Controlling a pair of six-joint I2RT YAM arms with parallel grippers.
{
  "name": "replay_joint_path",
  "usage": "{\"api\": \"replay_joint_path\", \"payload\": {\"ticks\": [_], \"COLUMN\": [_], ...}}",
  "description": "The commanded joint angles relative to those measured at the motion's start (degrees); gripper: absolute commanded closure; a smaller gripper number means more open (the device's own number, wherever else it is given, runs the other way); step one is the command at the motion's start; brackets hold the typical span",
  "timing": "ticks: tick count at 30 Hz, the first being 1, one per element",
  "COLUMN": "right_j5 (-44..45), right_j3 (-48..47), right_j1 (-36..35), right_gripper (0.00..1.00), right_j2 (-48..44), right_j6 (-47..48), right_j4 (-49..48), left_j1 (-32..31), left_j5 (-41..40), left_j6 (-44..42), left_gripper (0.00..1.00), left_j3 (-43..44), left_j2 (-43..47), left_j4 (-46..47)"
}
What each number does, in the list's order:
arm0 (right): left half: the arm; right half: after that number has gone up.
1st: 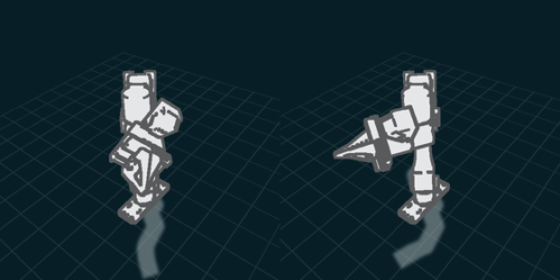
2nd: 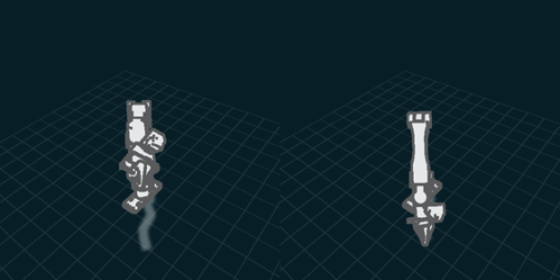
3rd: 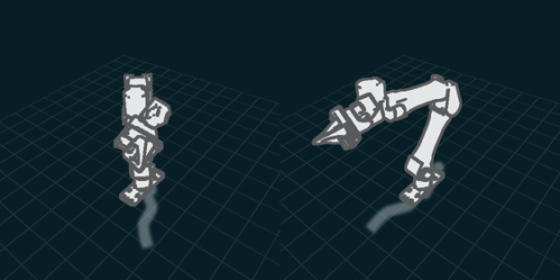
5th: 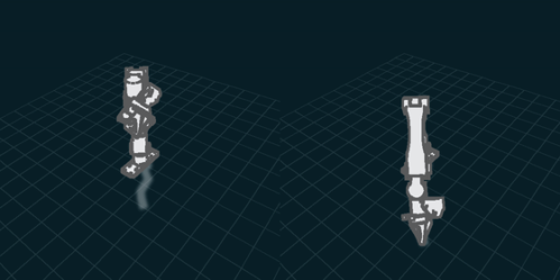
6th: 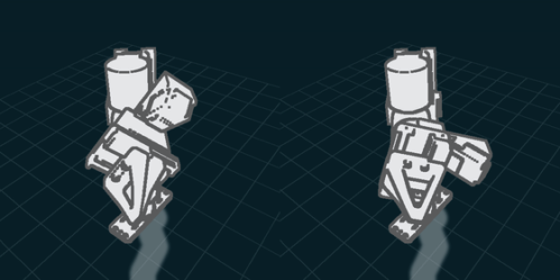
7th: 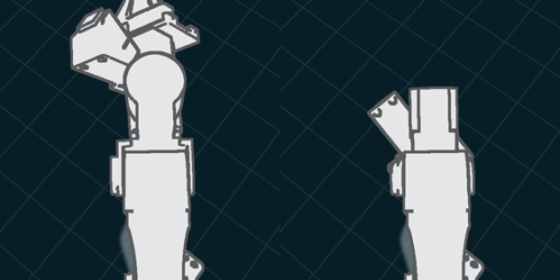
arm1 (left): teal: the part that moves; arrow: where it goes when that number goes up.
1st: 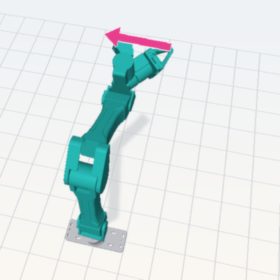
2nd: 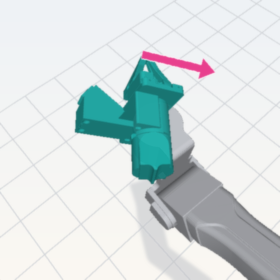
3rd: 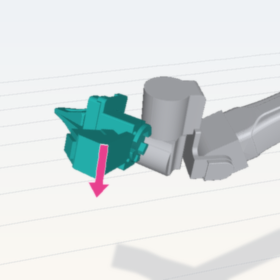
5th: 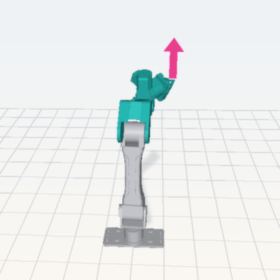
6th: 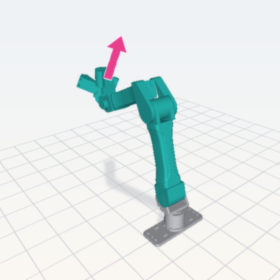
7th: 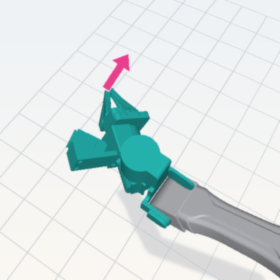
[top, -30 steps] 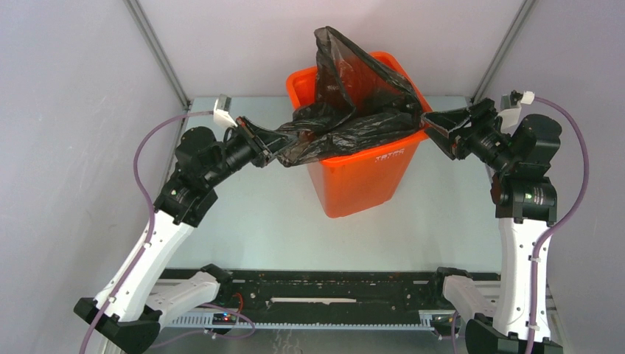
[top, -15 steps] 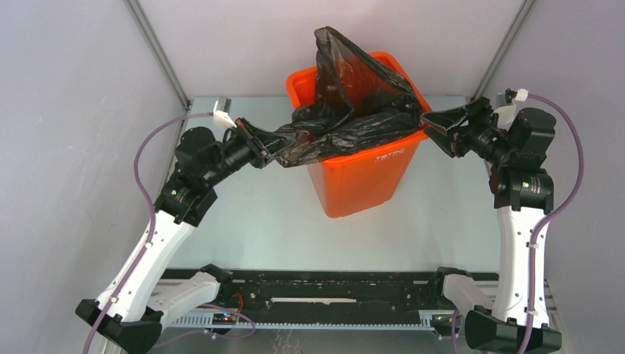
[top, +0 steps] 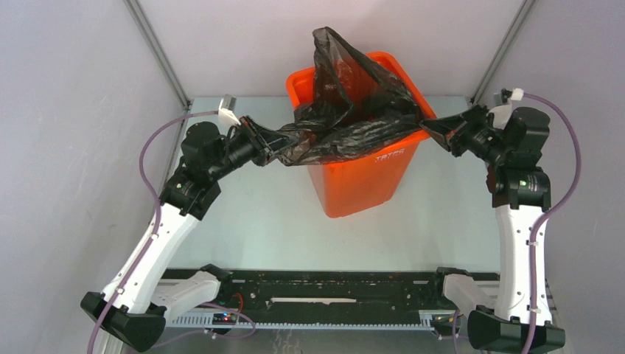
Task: Put the trash bags into the trash bin
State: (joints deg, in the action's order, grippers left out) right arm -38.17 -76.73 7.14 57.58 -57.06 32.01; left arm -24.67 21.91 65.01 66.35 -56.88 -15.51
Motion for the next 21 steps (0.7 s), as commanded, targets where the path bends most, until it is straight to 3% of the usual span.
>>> {"api": "replay_joint_path", "payload": {"ticks": [1, 6, 12, 17, 21], "right_j5": [-2.4, -2.7, 3.3, 7.8, 10.2], "right_j3": [-0.4, -4.7, -19.6, -16.1, -13.7], "right_j1": [4.6, 6.8, 8.3, 8.4, 8.6], "right_gripper": [1.00, 1.00, 1.00, 1.00, 1.00], "right_j2": [-2.6, -1.7, 4.2, 2.6, 2.8], "right_j6": [1.8, 5.6, 17.4, 18.8, 20.0], "right_j4": [-1.5, 3.2, 22.0, 22.7, 22.2], "left_j1": [1.7, 2.3, 2.6, 2.9, 3.0], "left_j5": [2.1, 4.2, 6.9, 9.3, 11.0], "left_j6": [-0.1, 0.0, -0.6, -0.7, -0.6], "left_gripper": [0.80, 0.78, 0.76, 0.71, 0.87], "left_j3": [1.9, 3.5, 4.7, 3.7, 3.6], "left_j2": [1.3, 0.4, -0.9, -2.0, -3.4], "left_j4": [1.2, 0.9, -0.9, -1.2, -1.4]}}
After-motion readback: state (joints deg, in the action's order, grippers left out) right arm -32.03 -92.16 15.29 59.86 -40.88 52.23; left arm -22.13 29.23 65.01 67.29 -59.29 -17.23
